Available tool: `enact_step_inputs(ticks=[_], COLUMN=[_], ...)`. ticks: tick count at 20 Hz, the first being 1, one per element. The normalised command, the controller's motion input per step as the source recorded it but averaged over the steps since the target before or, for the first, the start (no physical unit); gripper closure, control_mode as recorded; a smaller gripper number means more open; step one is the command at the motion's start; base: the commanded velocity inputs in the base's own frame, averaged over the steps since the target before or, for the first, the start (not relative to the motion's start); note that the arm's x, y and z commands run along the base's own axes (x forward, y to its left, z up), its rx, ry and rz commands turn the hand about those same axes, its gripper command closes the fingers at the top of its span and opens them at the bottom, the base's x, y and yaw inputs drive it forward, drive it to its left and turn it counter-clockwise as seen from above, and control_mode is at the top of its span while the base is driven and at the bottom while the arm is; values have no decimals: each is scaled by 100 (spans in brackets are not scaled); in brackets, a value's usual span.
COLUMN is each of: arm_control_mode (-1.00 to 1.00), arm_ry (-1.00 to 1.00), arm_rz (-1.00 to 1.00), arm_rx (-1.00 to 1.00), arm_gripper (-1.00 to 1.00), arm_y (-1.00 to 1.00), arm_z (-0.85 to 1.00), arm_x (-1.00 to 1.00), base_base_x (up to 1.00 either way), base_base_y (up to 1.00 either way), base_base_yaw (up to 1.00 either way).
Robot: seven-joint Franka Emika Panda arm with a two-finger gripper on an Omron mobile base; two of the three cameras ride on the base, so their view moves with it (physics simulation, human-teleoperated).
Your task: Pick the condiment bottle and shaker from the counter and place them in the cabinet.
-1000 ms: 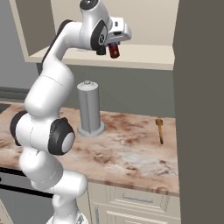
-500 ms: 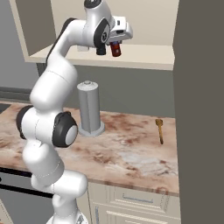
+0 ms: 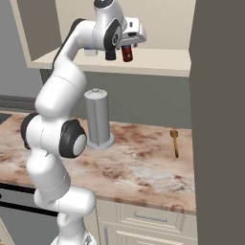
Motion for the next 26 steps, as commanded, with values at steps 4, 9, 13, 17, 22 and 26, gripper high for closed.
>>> enact_step_inputs(ticks=[4, 9, 13, 17, 22, 26], arm_control_mode=[-100, -100, -100, -100, -100, -100], arm_ry=[0, -1, 0, 0, -2, -5], arm_rz=[0, 0, 0, 0, 0, 0], arm_rx=[0, 0, 0, 0, 0, 0], arm_gripper=[-100, -100, -100, -100, -100, -100], arm_y=[-9, -7, -5, -1, 0, 0], arm_z=[-10, -3, -9, -10, -6, 0], arm_x=[3, 0, 9, 8, 1, -34], base_base_x=[0, 0, 0, 0, 0, 0], base_base_y=[0, 0, 0, 0, 0, 0], base_base_yaw=[0, 0, 0, 0, 0, 0])
